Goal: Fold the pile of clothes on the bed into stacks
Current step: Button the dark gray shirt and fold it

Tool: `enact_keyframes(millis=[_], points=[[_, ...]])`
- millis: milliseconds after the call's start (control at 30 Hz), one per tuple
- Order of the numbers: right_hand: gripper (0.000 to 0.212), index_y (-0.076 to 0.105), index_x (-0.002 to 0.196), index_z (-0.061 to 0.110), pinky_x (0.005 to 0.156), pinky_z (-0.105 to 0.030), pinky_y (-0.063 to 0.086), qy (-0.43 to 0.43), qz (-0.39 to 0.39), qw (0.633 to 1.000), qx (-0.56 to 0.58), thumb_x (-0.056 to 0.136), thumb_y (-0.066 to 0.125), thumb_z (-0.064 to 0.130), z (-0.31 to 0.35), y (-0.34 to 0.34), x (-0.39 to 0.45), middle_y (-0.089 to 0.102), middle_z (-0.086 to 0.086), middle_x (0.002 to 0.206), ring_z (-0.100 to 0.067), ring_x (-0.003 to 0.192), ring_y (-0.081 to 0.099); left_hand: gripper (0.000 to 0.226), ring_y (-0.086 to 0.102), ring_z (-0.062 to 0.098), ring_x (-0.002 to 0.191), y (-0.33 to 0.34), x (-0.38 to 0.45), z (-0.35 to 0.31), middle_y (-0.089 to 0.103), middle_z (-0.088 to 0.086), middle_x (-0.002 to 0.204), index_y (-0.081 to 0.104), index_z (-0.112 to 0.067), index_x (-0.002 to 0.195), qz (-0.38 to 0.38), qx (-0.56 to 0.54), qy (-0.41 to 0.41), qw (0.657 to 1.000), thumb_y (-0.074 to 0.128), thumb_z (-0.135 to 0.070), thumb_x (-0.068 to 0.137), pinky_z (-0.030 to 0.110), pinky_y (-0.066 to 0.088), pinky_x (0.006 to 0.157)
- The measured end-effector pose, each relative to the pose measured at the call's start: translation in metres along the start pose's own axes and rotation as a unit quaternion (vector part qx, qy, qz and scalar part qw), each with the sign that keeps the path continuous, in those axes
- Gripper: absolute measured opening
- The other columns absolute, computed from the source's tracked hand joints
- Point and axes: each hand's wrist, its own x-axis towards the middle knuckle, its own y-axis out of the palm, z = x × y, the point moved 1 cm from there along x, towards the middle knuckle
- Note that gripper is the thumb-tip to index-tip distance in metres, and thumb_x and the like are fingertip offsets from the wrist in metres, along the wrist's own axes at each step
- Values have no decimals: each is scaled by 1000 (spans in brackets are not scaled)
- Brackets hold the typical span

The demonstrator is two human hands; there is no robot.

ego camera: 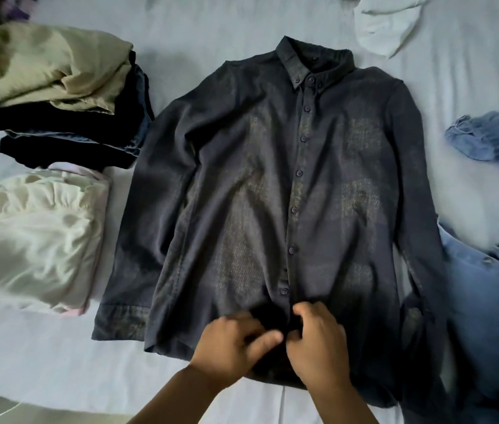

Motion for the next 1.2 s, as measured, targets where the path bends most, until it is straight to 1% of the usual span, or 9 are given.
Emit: enact_keyframes(millis=[67, 133, 333, 433, 533, 633, 767, 900, 1200], points=[[39, 63, 69, 14, 47, -36, 49, 20, 8, 1000, -10, 37, 84, 9, 2, 3, 9, 58, -4, 63, -30, 55, 62, 52, 59, 12, 78, 1, 12, -3, 64, -4, 83, 65, -26, 85, -86, -36, -7, 996, 33, -68, 84, 29, 46, 70], [37, 60, 67, 11, 47, -37, 49, 31, -5, 1000, -1, 42, 88, 12, 5, 5, 19, 58, -7, 62, -31, 54, 61, 48, 61, 12, 85, 1, 27, -10, 66, -2, 98, 69, -24, 103, -113, -33, -19, 993, 34, -52, 86, 27, 49, 77], [43, 52, 66, 14, 45, -34, 45, -17, -1, 999, -33, 42, 85, 27, 4, 14, 24, 55, -3, 60, -28, 50, 57, 33, 57, 20, 103, 7, 57, -25, 52, 0, 119, 58, -27, 125, -22, 64, -66, 996, 49, -30, 94, 33, 47, 86], [22, 51, 68, 13, 44, -36, 46, -28, 3, 1000, -14, 54, 65, 24, -1, 18, 19, 55, -5, 61, -28, 50, 57, 29, 57, 21, 103, 11, 57, -25, 50, 0, 118, 61, -26, 120, -9, 90, -62, 994, 49, -28, 94, 32, 47, 83], [5, 57, 63, 10, 43, -30, 43, 16, -14, 999, 46, 59, 56, 13, -8, 18, 18, 56, -7, 59, -29, 48, 57, 21, 57, 22, 100, 12, 56, -23, 54, 2, 114, 65, -18, 108, -22, 74, -55, 996, 54, -24, 92, 32, 45, 81], [12, 66, 69, 11, 56, -24, 44, 77, -67, 982, 157, 65, 56, 14, -8, 11, 15, 63, -4, 66, -21, 57, 59, 12, 59, 19, 91, 10, 57, -20, 63, 4, 98, 69, -11, 94, -39, 6, -34, 999, 64, -17, 85, 26, 44, 80], [21, 72, 83, 10, 72, -2, 40, 54, -77, 955, 280, 75, 55, 18, -1, 9, 8, 68, 1, 80, -6, 77, 58, 4, 55, 2, 67, 0, 56, -16, 60, -8, 70, 69, -10, 80, -28, -107, -47, 993, 68, -6, 80, 12, 41, 67], [20, 74, 88, 7, 75, 1, 38, 47, -86, 951, 294, 73, 61, 6, 4, 12, 8, 68, -1, 81, 1, 79, 57, 26, 55, -2, 50, -4, 55, -15, 60, -4, 58, 63, -16, 73, 20, -266, -135, 954, 61, 7, 82, 12, 46, 57], [11, 73, 77, 4, 73, 3, 37, 8, -118, 952, 281, 70, 64, 1, 10, 9, 19, 66, -2, 74, 3, 75, 55, 18, 57, 4, 50, -5, 55, -12, 62, -3, 54, 60, -8, 79, 36, -406, -184, 895, 59, 9, 85, 16, 47, 54]])
